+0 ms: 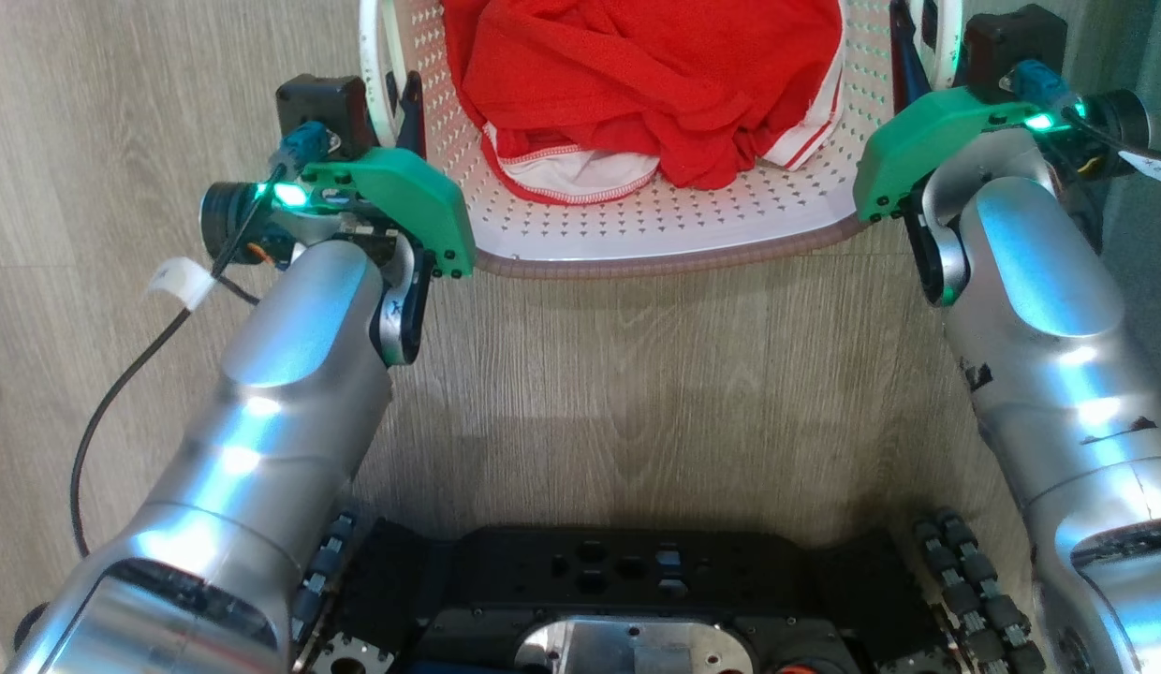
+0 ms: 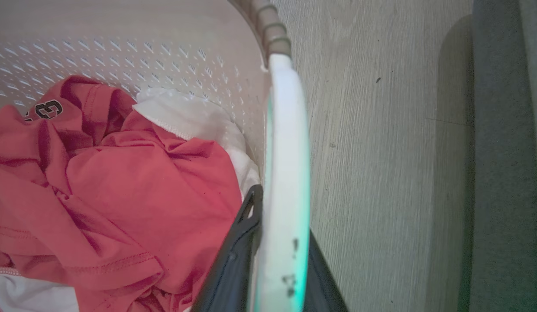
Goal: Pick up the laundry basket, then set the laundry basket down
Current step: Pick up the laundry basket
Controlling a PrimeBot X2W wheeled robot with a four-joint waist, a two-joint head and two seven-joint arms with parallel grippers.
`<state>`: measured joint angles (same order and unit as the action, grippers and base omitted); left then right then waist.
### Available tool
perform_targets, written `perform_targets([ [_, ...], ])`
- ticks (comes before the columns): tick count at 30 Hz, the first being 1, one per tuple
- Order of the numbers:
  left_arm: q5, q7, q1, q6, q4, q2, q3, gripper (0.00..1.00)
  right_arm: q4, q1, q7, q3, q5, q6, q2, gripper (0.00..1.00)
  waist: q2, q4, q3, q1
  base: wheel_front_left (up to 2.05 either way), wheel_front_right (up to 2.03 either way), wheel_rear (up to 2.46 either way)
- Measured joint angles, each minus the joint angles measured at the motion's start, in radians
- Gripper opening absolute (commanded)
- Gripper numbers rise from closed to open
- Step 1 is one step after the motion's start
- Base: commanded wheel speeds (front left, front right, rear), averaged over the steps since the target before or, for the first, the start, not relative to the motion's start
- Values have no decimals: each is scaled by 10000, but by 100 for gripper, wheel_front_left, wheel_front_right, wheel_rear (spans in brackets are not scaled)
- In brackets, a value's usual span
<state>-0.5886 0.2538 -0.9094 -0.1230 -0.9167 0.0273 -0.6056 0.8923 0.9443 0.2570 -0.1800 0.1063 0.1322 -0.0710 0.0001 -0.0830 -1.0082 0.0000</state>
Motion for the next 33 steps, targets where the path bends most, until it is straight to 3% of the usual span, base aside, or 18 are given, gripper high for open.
perform_targets([
  [17,-127,-2,49,-63,-297,0,-318,0,642,24,-2,-211,556,0,2,0,0,54,593,0,0,0,0],
  [33,-652,-19,1217,299,-1383,-58,-1118,0,2197,-894,-2,-1488,2370,2,105,0,0,270,2470,0,0,0,0],
])
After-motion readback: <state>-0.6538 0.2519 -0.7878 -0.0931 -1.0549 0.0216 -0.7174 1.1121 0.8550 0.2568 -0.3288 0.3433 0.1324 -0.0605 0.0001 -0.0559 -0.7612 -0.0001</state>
